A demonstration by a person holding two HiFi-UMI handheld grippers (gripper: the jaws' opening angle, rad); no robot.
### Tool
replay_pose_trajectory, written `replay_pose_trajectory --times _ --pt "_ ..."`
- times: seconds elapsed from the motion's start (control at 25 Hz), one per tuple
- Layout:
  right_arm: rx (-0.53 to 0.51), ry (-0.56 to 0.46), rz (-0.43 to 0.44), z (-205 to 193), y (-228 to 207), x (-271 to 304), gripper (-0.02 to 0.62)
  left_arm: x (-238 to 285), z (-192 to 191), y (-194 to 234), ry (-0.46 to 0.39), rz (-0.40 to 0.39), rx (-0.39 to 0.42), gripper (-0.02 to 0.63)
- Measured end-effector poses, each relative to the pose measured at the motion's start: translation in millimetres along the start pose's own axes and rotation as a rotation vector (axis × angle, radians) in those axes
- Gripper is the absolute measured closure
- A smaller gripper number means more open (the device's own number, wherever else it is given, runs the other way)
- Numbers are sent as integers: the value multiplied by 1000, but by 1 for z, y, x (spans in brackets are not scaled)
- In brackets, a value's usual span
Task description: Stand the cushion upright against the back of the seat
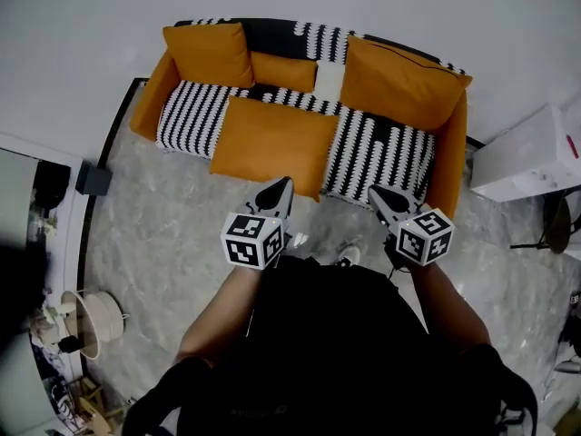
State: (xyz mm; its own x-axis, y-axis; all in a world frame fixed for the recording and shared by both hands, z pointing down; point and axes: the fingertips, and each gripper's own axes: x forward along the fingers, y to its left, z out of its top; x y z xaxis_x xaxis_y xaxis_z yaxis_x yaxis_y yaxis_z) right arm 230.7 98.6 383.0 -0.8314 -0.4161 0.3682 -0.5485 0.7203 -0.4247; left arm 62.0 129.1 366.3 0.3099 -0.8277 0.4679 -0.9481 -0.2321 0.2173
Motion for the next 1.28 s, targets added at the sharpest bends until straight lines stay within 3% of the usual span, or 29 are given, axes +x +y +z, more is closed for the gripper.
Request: replay_pose_trajectory --times 0.2,0.36,0.6,0.84,1.04,1.28 --pt "12 42 25 -5 31 58 557 -37 -10 61 -1 43 -13 591" --pt "-1 63 -9 -9 60 114 557 -66 -23 131 29 57 -13 591" --pt "23 65 -141 -8 93 178 557 -89 -22 243 50 30 -8 591" --pt "38 71 -319 -18 92 213 557 -107 -23 333 67 6 18 591" --pt "83 118 -440 -47 85 218 557 -123 -50 397 138 23 21 589" --pt "107 226 -496 -95 80 216 557 -106 -91 452 243 83 29 590"
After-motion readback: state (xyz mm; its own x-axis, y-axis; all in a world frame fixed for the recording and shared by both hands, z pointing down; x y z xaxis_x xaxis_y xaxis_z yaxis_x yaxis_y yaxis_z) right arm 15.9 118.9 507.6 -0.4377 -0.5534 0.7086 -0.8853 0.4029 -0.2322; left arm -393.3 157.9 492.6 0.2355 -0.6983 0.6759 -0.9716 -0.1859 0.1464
